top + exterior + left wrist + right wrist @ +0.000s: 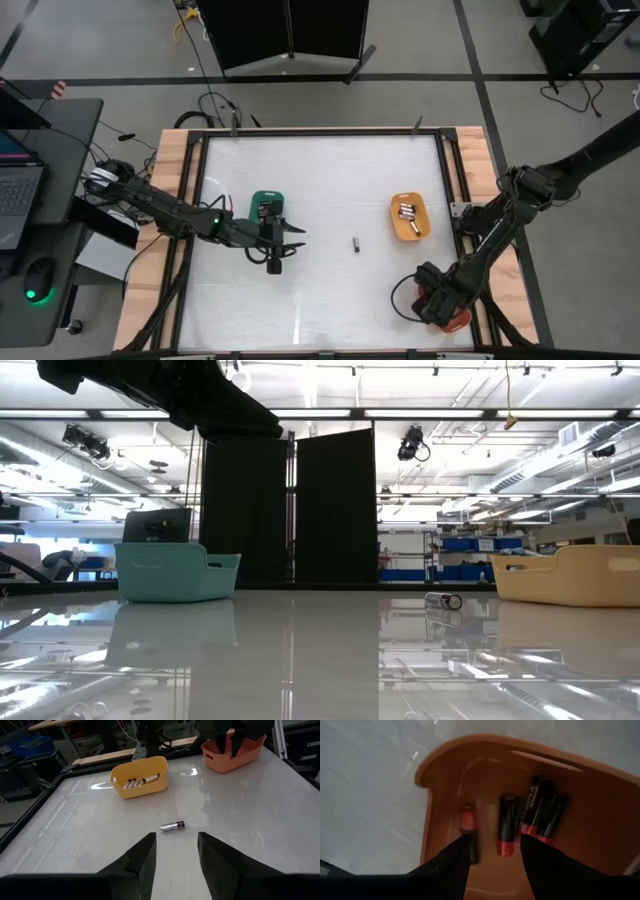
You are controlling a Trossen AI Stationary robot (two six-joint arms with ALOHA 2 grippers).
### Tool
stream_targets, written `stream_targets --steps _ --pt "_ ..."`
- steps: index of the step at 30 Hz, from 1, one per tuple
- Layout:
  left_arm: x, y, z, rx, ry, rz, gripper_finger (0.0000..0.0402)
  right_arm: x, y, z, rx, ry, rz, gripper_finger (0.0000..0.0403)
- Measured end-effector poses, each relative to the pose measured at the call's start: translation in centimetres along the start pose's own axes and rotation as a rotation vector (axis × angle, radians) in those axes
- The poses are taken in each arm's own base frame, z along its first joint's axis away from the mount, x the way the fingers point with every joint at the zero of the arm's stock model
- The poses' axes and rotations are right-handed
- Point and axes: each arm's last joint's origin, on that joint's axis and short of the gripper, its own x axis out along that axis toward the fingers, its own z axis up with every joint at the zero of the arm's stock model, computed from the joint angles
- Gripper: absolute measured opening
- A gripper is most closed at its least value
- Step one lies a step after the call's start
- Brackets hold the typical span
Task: Sort batteries
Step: Put the silver battery into the yellow bin
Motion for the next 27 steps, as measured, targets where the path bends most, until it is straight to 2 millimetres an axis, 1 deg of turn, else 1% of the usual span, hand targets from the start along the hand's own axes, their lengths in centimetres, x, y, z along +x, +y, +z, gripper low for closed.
stream_targets --steps 6,10,13,19,21,24,27 --pt "0.0 0.0 0.0 0.0 0.0 0.0 0.0152 -0.7 0.5 -0.2 -0.019 -0.001 0.016 0.0175" --pt "0.0 0.0 0.0 0.0 0.0 0.0 0.0152 -0.6 0.3 -0.2 -0.02 -0.006 0.008 0.015" --pt "0.0 0.0 0.0 0.0 0.0 0.0 0.0152 -0.3 0.1 0.0 -0.032 -0.016 -0.005 0.0113" --pt "0.0 0.0 0.0 0.0 0.0 0.0 0.0152 0.3 -0.4 0.3 -0.058 -0.049 -0.021 0.0015" --pt "0.0 0.0 0.0 0.0 0.002 0.0 0.0152 0.4 -0.5 0.4 -0.072 -0.066 -0.018 0.0011" --pt "0.0 0.0 -0.1 0.003 0.009 0.0 0.0152 0.4 -0.4 0.4 -0.076 -0.064 -0.007 0.0022" --pt "0.0 0.0 -0.2 0.009 0.023 -0.001 0.0152 -0.1 0.0 0.1 -0.082 -0.054 0.012 0.0018"
